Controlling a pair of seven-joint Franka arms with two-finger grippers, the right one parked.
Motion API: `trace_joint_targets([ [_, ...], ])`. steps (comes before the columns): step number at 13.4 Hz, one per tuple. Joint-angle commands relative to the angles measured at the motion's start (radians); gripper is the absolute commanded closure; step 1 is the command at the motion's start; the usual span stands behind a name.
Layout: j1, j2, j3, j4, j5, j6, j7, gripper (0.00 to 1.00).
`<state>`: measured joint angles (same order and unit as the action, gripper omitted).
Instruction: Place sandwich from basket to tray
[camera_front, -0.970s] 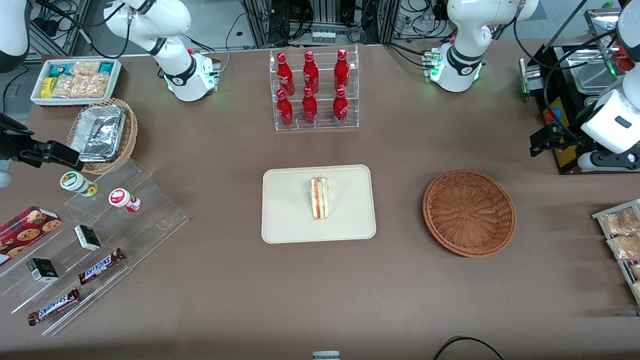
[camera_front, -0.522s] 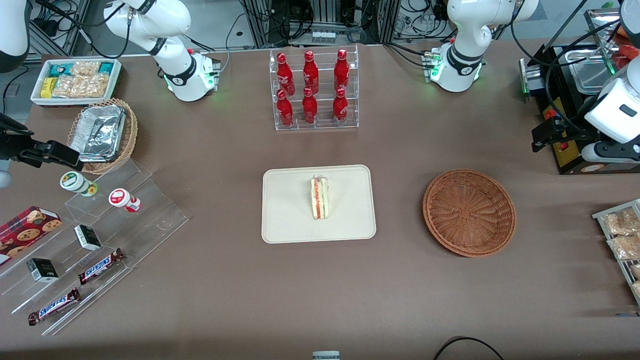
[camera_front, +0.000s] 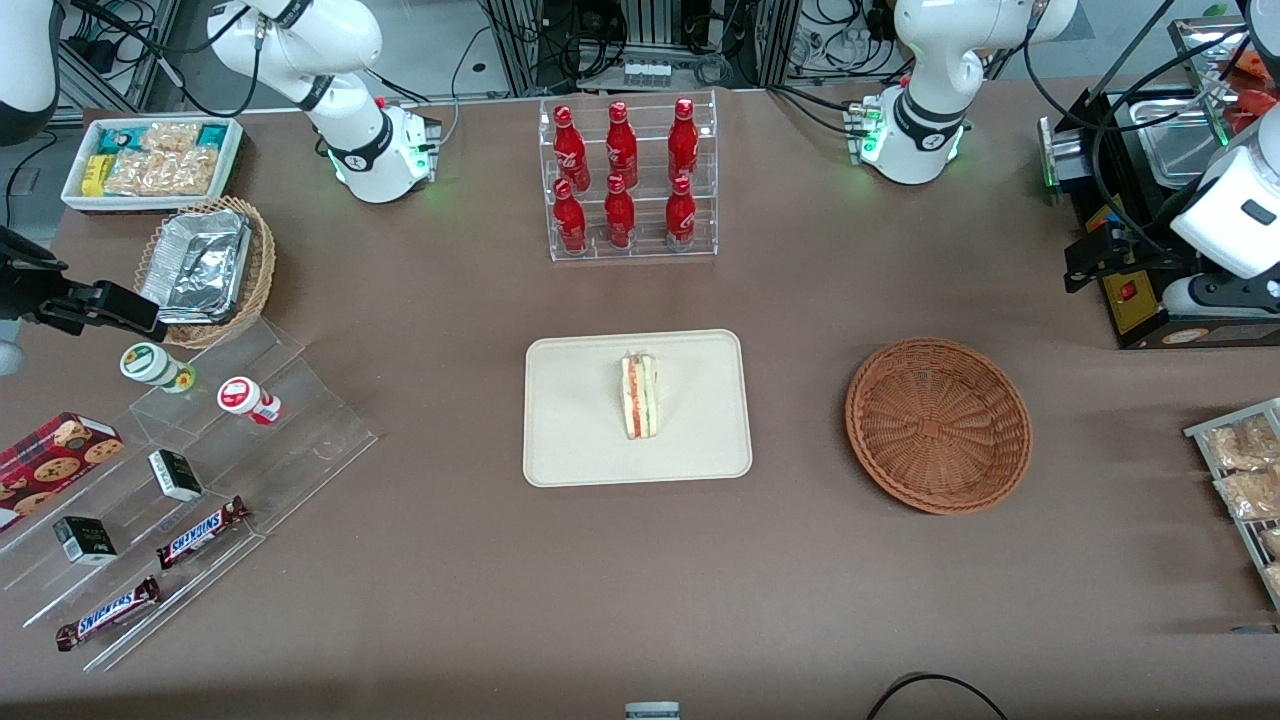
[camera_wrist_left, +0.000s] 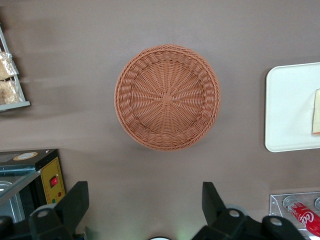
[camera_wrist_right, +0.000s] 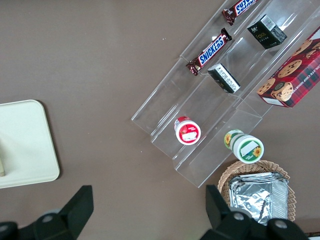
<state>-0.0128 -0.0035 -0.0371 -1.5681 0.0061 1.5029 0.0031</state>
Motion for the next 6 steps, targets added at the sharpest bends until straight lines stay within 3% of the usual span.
trace_joint_targets([
  [1,-0.016,-0.026,0.034,-0.009,0.006,-0.013,0.011,0.0],
  [6,-0.021,-0.016,0.049,0.013,-0.008,-0.018,0.008,0.0],
])
